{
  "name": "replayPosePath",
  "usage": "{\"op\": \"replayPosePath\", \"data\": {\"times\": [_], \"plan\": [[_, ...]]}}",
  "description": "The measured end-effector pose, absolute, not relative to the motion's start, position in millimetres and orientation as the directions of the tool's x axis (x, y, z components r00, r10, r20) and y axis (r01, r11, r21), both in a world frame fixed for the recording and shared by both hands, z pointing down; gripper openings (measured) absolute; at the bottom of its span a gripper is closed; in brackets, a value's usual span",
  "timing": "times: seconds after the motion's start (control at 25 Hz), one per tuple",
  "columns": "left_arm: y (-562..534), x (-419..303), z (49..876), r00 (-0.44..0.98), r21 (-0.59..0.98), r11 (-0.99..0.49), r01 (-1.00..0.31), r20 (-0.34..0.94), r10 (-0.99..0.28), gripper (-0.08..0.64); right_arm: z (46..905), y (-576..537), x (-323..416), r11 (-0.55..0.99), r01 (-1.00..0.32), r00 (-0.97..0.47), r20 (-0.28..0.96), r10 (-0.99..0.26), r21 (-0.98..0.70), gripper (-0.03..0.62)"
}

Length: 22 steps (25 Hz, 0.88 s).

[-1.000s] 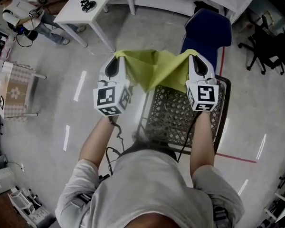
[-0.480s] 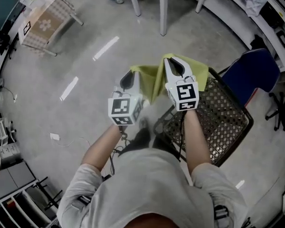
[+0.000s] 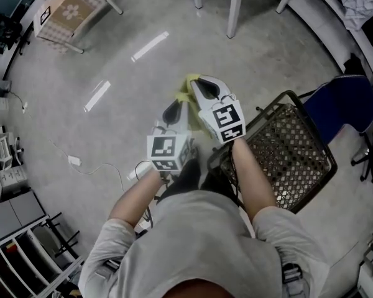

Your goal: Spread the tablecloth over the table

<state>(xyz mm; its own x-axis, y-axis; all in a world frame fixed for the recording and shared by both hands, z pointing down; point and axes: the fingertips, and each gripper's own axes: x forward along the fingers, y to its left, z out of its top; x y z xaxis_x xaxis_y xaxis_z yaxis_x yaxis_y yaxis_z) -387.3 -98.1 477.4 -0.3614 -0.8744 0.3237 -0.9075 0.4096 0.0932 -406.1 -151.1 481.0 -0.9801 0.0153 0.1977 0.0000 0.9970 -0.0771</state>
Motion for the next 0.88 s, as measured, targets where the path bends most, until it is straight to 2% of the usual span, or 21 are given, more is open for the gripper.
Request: {"op": "replayPosePath", "data": {"times": [0.12, 0.2, 0.28, 0.4, 0.52, 0.64, 0.76, 0.88], "plan": [[-104, -383, 489, -0.350, 0.100, 0.408, -0.907, 0.359, -0.865, 0.025, 497, -154, -408, 0.995, 0.011, -0.975, 0.219, 0.032, -0.099, 0.009], [-114, -378, 498, -0.334, 0.106, 0.400, -0.910, 0.384, -0.861, 0.025, 510, -174, -404, 0.991, -0.026, -0.973, 0.229, 0.005, -0.131, 0.009], [-133, -375, 506, -0.305, 0.112, 0.376, -0.920, 0.399, -0.865, 0.025, 519, -218, -393, 0.980, -0.128, -0.970, 0.226, -0.091, -0.152, 0.009], [-190, -359, 496, -0.227, 0.115, 0.283, -0.952, 0.355, -0.907, 0.025, 500, -327, -336, 0.931, -0.357, -0.922, 0.188, -0.338, -0.080, 0.009], [-259, -309, 446, -0.108, 0.094, 0.133, -0.987, 0.237, -0.966, 0.025, 421, -428, -204, 0.805, -0.591, -0.802, 0.060, -0.594, 0.056, 0.009], [-314, -253, 382, 0.019, 0.083, -0.010, -0.996, 0.100, -0.995, 0.025, 339, -469, -42, 0.596, -0.782, -0.615, -0.070, -0.786, 0.180, 0.009], [-343, -192, 352, 0.137, 0.099, -0.132, -0.986, 0.045, -0.990, 0.025, 300, -448, 112, 0.352, -0.916, -0.380, -0.127, -0.916, 0.194, 0.009], [-355, -146, 357, 0.223, 0.086, -0.217, -0.972, 0.057, -0.973, 0.025, 301, -401, 214, 0.165, -0.975, -0.184, -0.126, -0.975, 0.152, 0.009]]}}
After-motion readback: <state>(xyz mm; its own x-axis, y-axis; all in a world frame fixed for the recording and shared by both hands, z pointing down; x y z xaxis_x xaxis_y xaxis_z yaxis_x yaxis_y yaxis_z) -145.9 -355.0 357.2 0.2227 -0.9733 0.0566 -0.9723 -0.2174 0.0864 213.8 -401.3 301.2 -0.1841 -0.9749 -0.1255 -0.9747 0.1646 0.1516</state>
